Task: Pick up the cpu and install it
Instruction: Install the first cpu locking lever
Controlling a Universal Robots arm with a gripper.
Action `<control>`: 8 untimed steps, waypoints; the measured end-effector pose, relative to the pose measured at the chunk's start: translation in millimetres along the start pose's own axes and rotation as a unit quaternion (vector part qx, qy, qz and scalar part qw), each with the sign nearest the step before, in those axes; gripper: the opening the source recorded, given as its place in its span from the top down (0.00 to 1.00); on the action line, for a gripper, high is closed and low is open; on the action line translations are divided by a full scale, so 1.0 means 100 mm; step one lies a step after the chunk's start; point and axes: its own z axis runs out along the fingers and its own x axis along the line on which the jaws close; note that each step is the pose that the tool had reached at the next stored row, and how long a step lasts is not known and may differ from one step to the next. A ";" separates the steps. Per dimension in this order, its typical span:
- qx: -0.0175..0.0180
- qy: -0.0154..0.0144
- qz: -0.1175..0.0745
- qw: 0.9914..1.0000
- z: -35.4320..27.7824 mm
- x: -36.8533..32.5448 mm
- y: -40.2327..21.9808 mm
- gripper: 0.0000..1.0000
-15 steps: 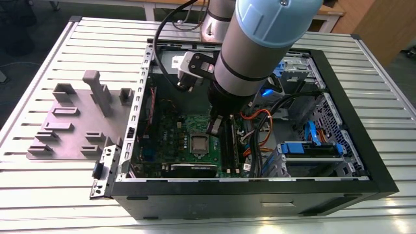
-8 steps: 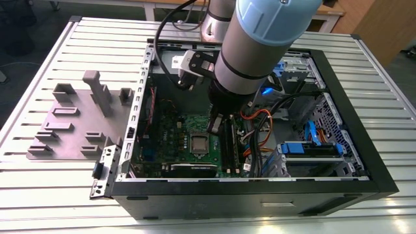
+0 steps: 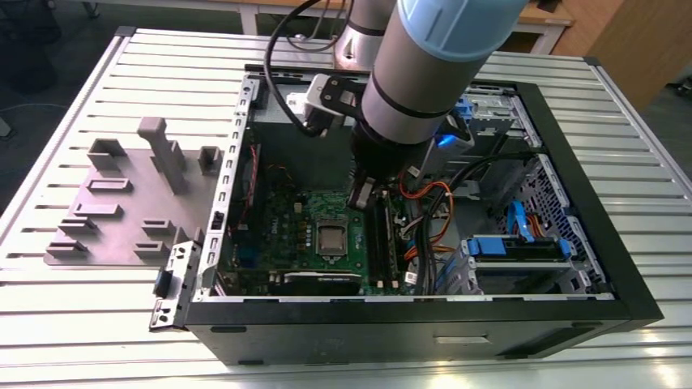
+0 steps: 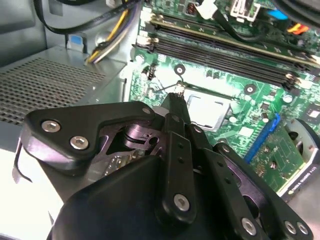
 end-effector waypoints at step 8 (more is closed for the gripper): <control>0.000 -0.001 0.000 1.000 0.004 -0.076 -0.048 0.89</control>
